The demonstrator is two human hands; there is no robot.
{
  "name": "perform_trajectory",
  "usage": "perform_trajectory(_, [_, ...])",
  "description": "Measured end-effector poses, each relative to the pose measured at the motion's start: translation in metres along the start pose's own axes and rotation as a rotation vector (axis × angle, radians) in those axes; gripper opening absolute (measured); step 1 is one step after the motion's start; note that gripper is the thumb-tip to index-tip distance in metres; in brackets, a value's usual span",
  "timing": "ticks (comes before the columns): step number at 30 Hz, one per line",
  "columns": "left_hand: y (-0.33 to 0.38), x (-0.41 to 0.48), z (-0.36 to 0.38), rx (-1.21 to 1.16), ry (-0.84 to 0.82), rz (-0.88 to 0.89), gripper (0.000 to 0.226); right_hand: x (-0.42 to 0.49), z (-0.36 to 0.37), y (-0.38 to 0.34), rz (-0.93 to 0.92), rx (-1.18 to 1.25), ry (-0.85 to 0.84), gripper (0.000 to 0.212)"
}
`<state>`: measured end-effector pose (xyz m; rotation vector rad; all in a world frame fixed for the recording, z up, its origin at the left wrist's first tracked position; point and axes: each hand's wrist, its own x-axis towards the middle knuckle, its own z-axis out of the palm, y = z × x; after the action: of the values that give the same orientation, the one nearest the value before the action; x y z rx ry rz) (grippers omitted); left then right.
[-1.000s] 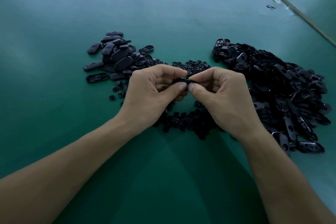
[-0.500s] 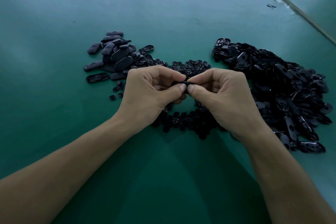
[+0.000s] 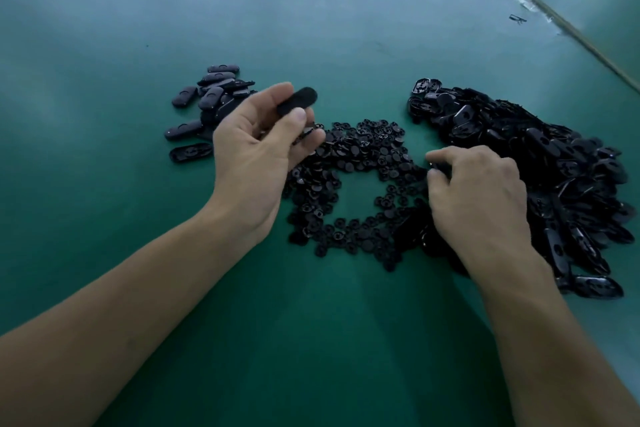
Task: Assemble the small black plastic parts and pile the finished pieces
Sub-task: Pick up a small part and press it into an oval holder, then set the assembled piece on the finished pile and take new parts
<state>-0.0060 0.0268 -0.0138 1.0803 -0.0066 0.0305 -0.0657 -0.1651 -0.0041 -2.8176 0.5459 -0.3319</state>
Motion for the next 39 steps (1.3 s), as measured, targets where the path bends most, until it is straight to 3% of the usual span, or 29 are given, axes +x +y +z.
perform_trajectory(6, [0.004, 0.008, -0.003, 0.01, 0.1, -0.026, 0.051, -0.001, -0.002, -0.003, 0.008, 0.097, 0.019, 0.021])
perform_trajectory(9, [0.006, 0.01, -0.005, 0.11, 0.106, -0.023, 0.053, -0.001, -0.002, -0.002, 0.001, 0.16, 0.065, 0.02])
perform_trajectory(11, [0.006, 0.011, -0.008, 0.177, 0.115, -0.007, 0.076, 0.001, -0.002, -0.001, 0.017, 0.202, 0.092, 0.021])
perform_trajectory(13, [0.005, 0.01, -0.008, 0.227, 0.092, 0.032, 0.084, 0.003, -0.001, 0.0, 0.032, 0.228, 0.13, 0.025])
perform_trajectory(15, [0.004, 0.007, -0.006, 0.249, 0.044, 0.07, 0.076, 0.004, 0.0, 0.0, 0.009, 0.266, 0.207, 0.026])
perform_trajectory(17, [0.003, 0.003, -0.004, 0.234, -0.004, 0.089, 0.052, 0.005, 0.0, -0.004, -0.057, 0.392, 0.238, 0.026])
perform_trajectory(21, [-0.006, -0.01, 0.002, 0.233, -0.167, 0.114, 0.019, 0.003, 0.006, -0.013, -0.179, 0.826, 0.021, 0.025])
perform_trajectory(27, [-0.012, -0.017, 0.001, 0.364, -0.353, 0.12, 0.015, -0.003, 0.008, -0.024, -0.316, 1.08, -0.166, 0.03])
perform_trajectory(35, [-0.013, -0.014, -0.002, 0.308, -0.332, 0.073, 0.014, -0.004, 0.01, -0.021, -0.223, 0.989, -0.129, 0.01])
perform_trajectory(39, [-0.014, -0.014, -0.002, 0.292, -0.31, 0.073, 0.011, -0.003, 0.009, -0.022, -0.209, 1.048, -0.111, 0.012])
